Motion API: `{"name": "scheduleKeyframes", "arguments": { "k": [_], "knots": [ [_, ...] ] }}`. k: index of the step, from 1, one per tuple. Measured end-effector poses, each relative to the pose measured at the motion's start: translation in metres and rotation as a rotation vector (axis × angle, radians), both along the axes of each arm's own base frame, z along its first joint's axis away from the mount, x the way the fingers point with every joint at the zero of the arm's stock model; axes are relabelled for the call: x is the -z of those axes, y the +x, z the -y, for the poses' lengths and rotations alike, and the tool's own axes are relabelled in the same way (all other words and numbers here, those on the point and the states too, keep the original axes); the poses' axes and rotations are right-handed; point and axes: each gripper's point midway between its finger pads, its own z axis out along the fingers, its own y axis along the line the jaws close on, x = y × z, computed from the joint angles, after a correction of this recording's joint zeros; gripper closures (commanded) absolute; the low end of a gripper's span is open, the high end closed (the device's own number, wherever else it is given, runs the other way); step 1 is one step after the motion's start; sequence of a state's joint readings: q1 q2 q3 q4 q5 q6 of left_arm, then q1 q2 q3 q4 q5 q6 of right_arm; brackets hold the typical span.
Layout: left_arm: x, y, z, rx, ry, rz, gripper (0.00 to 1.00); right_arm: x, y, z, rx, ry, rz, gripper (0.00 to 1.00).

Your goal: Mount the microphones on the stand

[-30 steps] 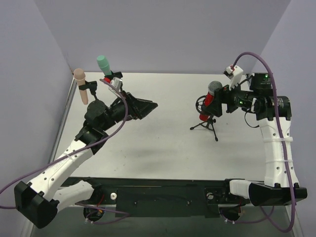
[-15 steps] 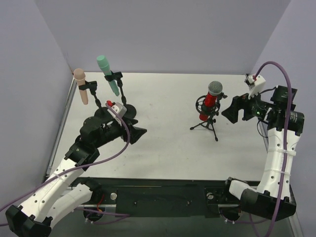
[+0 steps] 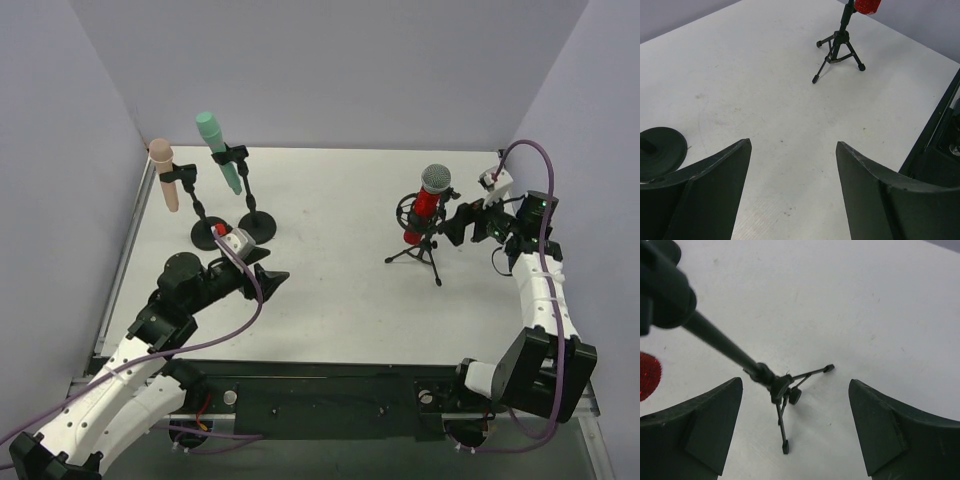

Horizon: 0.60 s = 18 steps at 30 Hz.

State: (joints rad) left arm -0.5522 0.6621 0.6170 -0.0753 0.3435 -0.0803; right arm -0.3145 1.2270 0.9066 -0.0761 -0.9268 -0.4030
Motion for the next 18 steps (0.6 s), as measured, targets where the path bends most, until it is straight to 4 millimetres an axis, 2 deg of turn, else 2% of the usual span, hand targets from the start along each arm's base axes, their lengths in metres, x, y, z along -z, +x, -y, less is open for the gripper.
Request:
{"name": "scheduleKeyframes", "arguments": {
  "k": [4, 9, 11, 12, 13, 14, 15, 17, 18],
  "knots": [
    [0.003, 0.003, -0.001, -0.005, 0.013, 0.002, 0.21, -0.005, 0.022, -0.009, 0.002, 0.063, 0.072, 0.23],
    [0.005, 0.006, -0.002, -0.015, 0.019, -0.001, 0.21, -0.015, 0.027, -0.038, -0.082, 0.102, 0.141, 0.30],
    [0.004, 0.007, -0.002, -0.018, 0.019, 0.000, 0.20, -0.017, 0.027, -0.044, -0.104, 0.107, 0.152, 0.38],
    [0.005, 0.007, -0.002, -0.018, 0.019, -0.001, 0.20, -0.018, 0.027, -0.046, -0.110, 0.109, 0.158, 0.49],
    [0.005, 0.007, -0.002, -0.019, 0.020, -0.003, 0.21, -0.019, 0.027, -0.048, -0.116, 0.110, 0.162, 0.54],
    [0.006, 0.008, -0.002, -0.019, 0.021, -0.004, 0.21, -0.018, 0.027, -0.050, -0.126, 0.116, 0.160, 0.65],
    [0.006, 0.008, -0.002, -0.019, 0.022, -0.006, 0.21, -0.018, 0.027, -0.051, -0.131, 0.114, 0.163, 0.70],
    [0.007, 0.009, -0.003, -0.022, 0.023, -0.007, 0.21, -0.015, 0.028, -0.059, -0.159, 0.125, 0.151, 0.87],
    [0.007, 0.009, -0.003, -0.023, 0.023, -0.007, 0.20, -0.014, 0.030, -0.062, -0.169, 0.127, 0.144, 0.91]
  ]
}}
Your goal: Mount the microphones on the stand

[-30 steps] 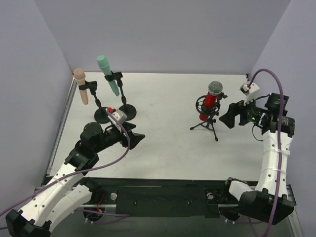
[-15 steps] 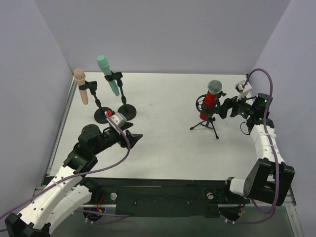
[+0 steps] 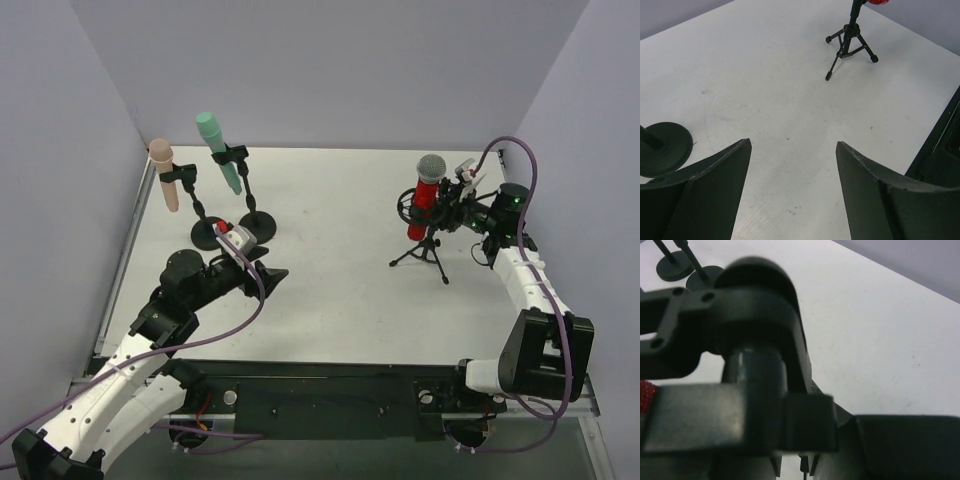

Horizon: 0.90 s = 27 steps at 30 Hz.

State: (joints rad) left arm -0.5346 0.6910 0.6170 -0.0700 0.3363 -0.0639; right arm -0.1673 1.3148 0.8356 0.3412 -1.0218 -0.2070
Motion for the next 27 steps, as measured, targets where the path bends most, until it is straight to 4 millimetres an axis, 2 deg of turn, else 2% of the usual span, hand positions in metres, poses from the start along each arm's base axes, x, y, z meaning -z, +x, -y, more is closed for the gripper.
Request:
{"name": "scheduleKeyframes", "arguments": {
  "k": [3, 8, 11, 14, 21, 27],
  "knots": [
    [0.000, 0.001, -0.001, -0.004, 0.001, 0.002, 0.20, 0.002, 0.008, -0.005, -0.010, -0.026, 0.025, 1.00],
    [-0.001, 0.005, -0.005, -0.026, 0.008, 0.016, 0.21, 0.000, 0.004, -0.036, -0.074, -0.037, 0.015, 1.00],
    [0.001, 0.007, -0.008, -0.042, 0.018, 0.027, 0.20, -0.006, 0.003, -0.072, -0.146, -0.027, -0.023, 1.00],
    [0.004, 0.010, -0.014, -0.072, 0.038, 0.052, 0.20, -0.018, 0.014, -0.112, -0.219, -0.021, -0.056, 1.00],
    [0.007, 0.014, -0.032, -0.156, 0.074, 0.113, 0.20, -0.054, 0.068, -0.209, -0.307, -0.054, -0.084, 1.00],
    [0.003, 0.017, -0.046, -0.224, 0.088, 0.159, 0.20, -0.061, 0.106, -0.275, -0.309, -0.060, -0.076, 1.00]
  ]
}}
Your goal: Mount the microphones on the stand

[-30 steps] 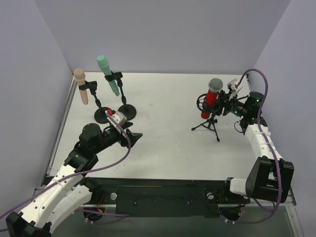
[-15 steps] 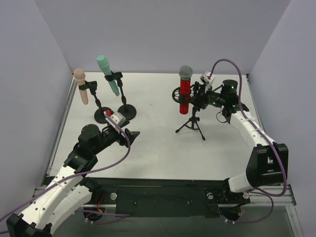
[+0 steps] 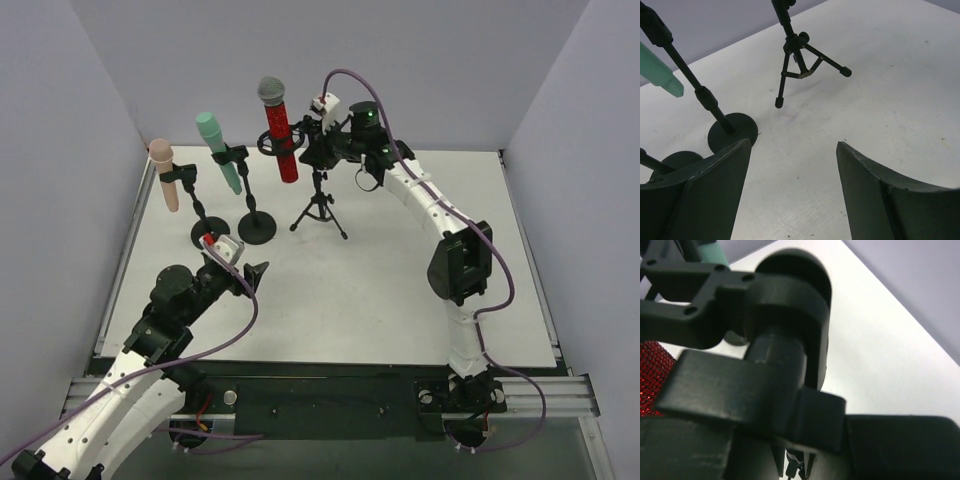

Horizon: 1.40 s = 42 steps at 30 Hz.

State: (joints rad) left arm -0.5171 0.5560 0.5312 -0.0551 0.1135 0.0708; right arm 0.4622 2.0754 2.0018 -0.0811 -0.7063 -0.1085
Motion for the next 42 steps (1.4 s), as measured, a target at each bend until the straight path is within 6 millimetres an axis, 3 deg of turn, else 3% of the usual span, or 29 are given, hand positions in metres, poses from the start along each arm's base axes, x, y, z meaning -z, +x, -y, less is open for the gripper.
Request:
{"name": "scheduleKeyframes", "arguments": {
  "k": [5, 11, 16, 22, 29, 34, 42],
  "knots": [
    [0.004, 0.005, -0.004, -0.029, 0.026, 0.000, 0.20, 0.017, 0.024, -0.020, 0.038, 0.005, -0.011, 1.00],
    [0.005, 0.007, -0.007, -0.044, 0.033, 0.000, 0.20, 0.049, 0.029, -0.020, 0.074, -0.019, -0.082, 1.00],
    [0.005, 0.007, -0.007, -0.047, 0.038, 0.003, 0.20, 0.053, 0.030, -0.020, 0.066, 0.014, -0.067, 0.92],
    [0.007, 0.008, -0.007, -0.044, 0.048, 0.003, 0.20, 0.055, 0.011, -0.014, 0.035, 0.044, -0.061, 0.81],
    [0.004, 0.005, -0.006, -0.030, 0.043, 0.013, 0.20, 0.078, -0.022, -0.009, -0.008, 0.039, -0.158, 0.67],
    [0.002, 0.004, -0.005, -0.022, 0.039, 0.020, 0.20, 0.093, -0.030, -0.002, -0.003, 0.026, -0.190, 0.60],
    [-0.004, 0.001, -0.005, -0.015, 0.027, 0.036, 0.20, 0.088, -0.040, 0.006, 0.012, 0.024, -0.196, 0.49]
  ]
}}
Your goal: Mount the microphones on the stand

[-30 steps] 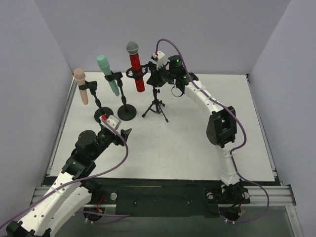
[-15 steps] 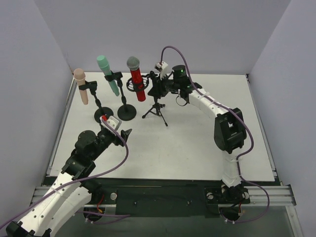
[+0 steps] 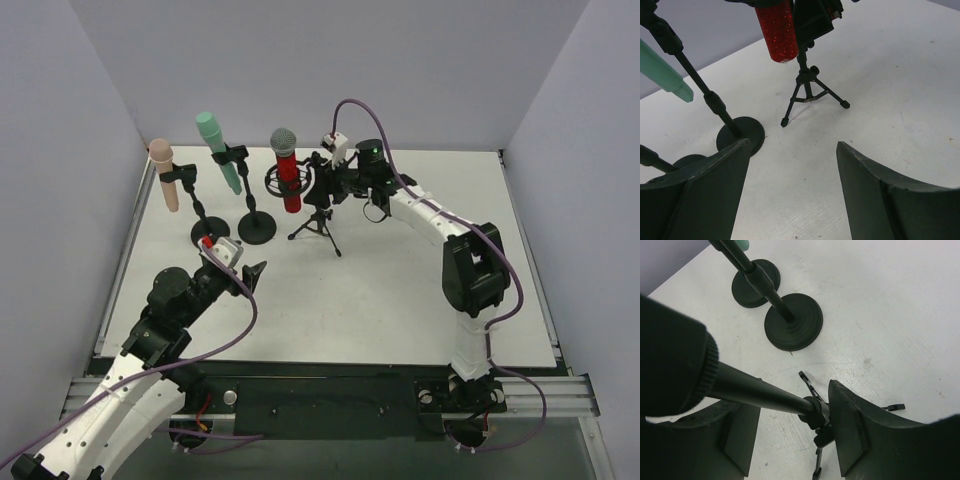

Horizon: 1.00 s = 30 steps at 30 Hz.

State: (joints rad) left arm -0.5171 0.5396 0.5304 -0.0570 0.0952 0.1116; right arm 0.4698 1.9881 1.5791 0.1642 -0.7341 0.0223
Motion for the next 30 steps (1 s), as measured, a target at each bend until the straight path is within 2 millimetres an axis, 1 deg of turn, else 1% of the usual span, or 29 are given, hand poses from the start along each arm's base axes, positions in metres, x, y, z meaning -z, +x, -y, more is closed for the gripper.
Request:
{"name": "scheduleKeyframes", "arguments": {
  "k": [6, 15, 18, 25, 30],
  "knots": [
    [-0.001, -0.001, 0.001, 0.008, -0.002, 0.001, 0.20, -0.004, -0.001, 0.008, 0.018, 0.001, -0.003, 0.43],
    [-0.001, -0.002, 0.002, 0.014, -0.003, 0.001, 0.20, 0.012, -0.006, 0.021, 0.038, -0.014, -0.040, 0.39],
    [-0.001, -0.002, 0.002, 0.014, -0.004, 0.001, 0.20, 0.013, -0.007, 0.026, 0.050, -0.011, -0.051, 0.38],
    [-0.002, -0.002, 0.002, 0.014, -0.006, 0.003, 0.20, 0.004, -0.007, 0.035, 0.067, 0.008, -0.044, 0.36],
    [-0.002, -0.003, 0.002, 0.014, -0.018, -0.002, 0.18, -0.007, -0.018, 0.045, 0.055, 0.030, -0.041, 0.36]
  ]
}}
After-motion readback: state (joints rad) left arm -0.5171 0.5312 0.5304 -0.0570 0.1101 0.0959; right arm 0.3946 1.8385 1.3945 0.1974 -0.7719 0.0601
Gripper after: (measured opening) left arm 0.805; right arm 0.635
